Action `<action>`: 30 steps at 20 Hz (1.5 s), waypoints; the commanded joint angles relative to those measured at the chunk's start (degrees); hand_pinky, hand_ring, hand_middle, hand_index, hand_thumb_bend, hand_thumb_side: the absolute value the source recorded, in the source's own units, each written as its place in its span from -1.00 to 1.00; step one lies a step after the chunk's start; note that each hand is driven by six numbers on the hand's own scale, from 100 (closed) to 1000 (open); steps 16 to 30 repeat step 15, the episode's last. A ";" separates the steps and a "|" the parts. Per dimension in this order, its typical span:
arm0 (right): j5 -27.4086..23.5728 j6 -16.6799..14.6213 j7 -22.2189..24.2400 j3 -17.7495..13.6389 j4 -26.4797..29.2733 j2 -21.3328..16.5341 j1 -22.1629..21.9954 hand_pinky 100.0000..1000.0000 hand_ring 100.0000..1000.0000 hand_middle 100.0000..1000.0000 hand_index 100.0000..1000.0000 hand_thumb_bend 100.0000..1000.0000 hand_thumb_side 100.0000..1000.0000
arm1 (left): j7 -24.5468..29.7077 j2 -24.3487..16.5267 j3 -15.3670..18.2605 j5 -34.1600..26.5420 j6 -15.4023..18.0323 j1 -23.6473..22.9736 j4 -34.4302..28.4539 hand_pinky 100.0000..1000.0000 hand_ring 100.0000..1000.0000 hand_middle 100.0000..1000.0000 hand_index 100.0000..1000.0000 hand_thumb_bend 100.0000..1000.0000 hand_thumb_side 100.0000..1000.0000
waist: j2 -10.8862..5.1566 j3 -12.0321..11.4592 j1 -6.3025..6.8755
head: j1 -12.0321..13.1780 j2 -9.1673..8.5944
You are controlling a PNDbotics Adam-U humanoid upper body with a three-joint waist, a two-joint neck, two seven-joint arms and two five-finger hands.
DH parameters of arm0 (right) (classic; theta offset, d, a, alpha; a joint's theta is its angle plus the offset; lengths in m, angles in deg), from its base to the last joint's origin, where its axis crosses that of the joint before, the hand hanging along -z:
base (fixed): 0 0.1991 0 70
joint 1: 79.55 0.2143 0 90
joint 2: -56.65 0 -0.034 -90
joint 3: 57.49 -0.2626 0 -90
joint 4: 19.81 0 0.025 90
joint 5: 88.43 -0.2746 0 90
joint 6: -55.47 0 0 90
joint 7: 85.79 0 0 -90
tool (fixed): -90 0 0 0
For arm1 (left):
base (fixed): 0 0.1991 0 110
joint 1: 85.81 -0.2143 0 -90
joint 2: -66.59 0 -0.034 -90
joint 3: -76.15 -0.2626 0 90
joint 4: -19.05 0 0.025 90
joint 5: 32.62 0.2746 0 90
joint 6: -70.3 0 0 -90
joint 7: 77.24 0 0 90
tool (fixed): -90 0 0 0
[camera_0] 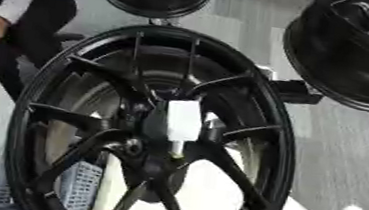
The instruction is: Pull the pin out of the wheel hub.
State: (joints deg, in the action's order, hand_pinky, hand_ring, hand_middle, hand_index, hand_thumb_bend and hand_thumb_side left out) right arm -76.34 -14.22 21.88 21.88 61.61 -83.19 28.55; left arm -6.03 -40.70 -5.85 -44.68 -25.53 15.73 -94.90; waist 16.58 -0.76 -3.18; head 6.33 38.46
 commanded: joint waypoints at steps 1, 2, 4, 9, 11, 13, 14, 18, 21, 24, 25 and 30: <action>0.73 0.08 -1.20 -1.51 0.16 -1.61 0.55 0.79 0.76 0.59 0.70 -0.78 -0.32 | -0.24 -1.36 0.83 -0.03 0.05 0.22 -0.64 0.54 0.42 0.11 0.50 -0.74 -0.36 | -1.14 0.09 0.13 | 0.04 0.15; 0.72 0.05 -2.15 -1.66 0.41 -1.51 0.74 0.77 0.71 0.52 0.68 -0.80 -0.36 | -0.24 -1.35 0.83 -0.03 0.07 0.26 -0.64 0.54 0.42 0.11 0.50 -0.74 -0.36 | -1.12 0.07 0.15 | 0.03 0.13; 0.59 0.14 -4.75 -1.87 1.09 -1.37 1.22 0.75 0.62 0.39 0.62 -0.90 -0.50 | -0.25 -1.32 0.84 -0.01 0.11 0.25 -0.64 0.54 0.42 0.11 0.50 -0.74 -0.36 | -1.12 0.03 0.18 | 0.03 0.11; 1.80 3.03 -9.97 -1.44 5.78 -1.16 2.48 0.73 0.50 0.18 0.51 -1.00 -0.71 | -0.16 -1.23 0.75 -0.12 0.11 0.29 -0.64 0.54 0.42 0.10 0.50 -0.74 -0.35 | -1.05 -0.12 0.30 | -0.24 0.43; 1.95 3.70 -10.81 -0.96 9.24 -1.01 2.52 0.72 0.47 0.14 0.50 -1.00 -0.70 | -0.15 -1.23 0.74 -0.12 0.13 0.34 -0.64 0.54 0.42 0.10 0.50 -0.75 -0.36 | -1.02 -0.20 0.36 | -0.36 0.44; 1.48 4.21 -11.34 -0.27 12.82 -0.82 2.39 0.70 0.44 0.10 0.49 -1.00 -0.68 | -0.08 -1.24 0.67 -0.14 0.13 0.46 -0.64 0.54 0.42 0.10 0.50 -0.75 -0.36 | -0.94 -0.28 0.43 | -0.61 0.47; 1.09 4.54 -11.65 0.13 14.44 -0.76 2.27 0.70 0.42 0.08 0.48 -1.00 -0.67 | -0.02 -1.24 0.63 -0.14 0.14 0.53 -0.64 0.54 0.42 0.10 0.50 -0.75 -0.36 | -0.89 -0.34 0.47 | -0.79 0.53; 0.73 4.92 -11.98 0.59 15.94 -0.73 2.10 0.70 0.42 0.08 0.48 -1.00 -0.67 | 0.04 -1.24 0.59 -0.13 0.15 0.59 -0.64 0.54 0.42 0.10 0.50 -0.75 -0.36 | -0.84 -0.40 0.51 | -1.02 0.63; 0.73 4.92 -11.98 0.59 15.94 -0.73 2.10 0.70 0.42 0.08 0.48 -1.00 -0.67 | 0.04 -1.24 0.59 -0.13 0.15 0.59 -0.64 0.54 0.42 0.10 0.50 -0.75 -0.36 | -0.84 -0.40 0.51 | -1.02 0.63; 0.73 4.92 -11.98 0.59 15.94 -0.73 2.10 0.70 0.42 0.08 0.48 -1.00 -0.67 | 0.04 -1.24 0.59 -0.13 0.15 0.59 -0.64 0.54 0.42 0.10 0.50 -0.75 -0.36 | -0.84 -0.40 0.51 | -1.02 0.63; 0.73 4.92 -11.98 0.59 15.94 -0.73 2.10 0.70 0.42 0.08 0.48 -1.00 -0.67 | 0.04 -1.24 0.59 -0.13 0.15 0.59 -0.64 0.54 0.42 0.10 0.50 -0.75 -0.36 | -0.84 -0.40 0.51 | -1.02 0.63; 0.73 4.92 -11.98 0.59 15.94 -0.73 2.10 0.70 0.42 0.08 0.48 -1.00 -0.67 | 0.04 -1.24 0.59 -0.13 0.15 0.59 -0.64 0.54 0.42 0.10 0.50 -0.75 -0.36 | -0.84 -0.40 0.51 | -1.02 0.63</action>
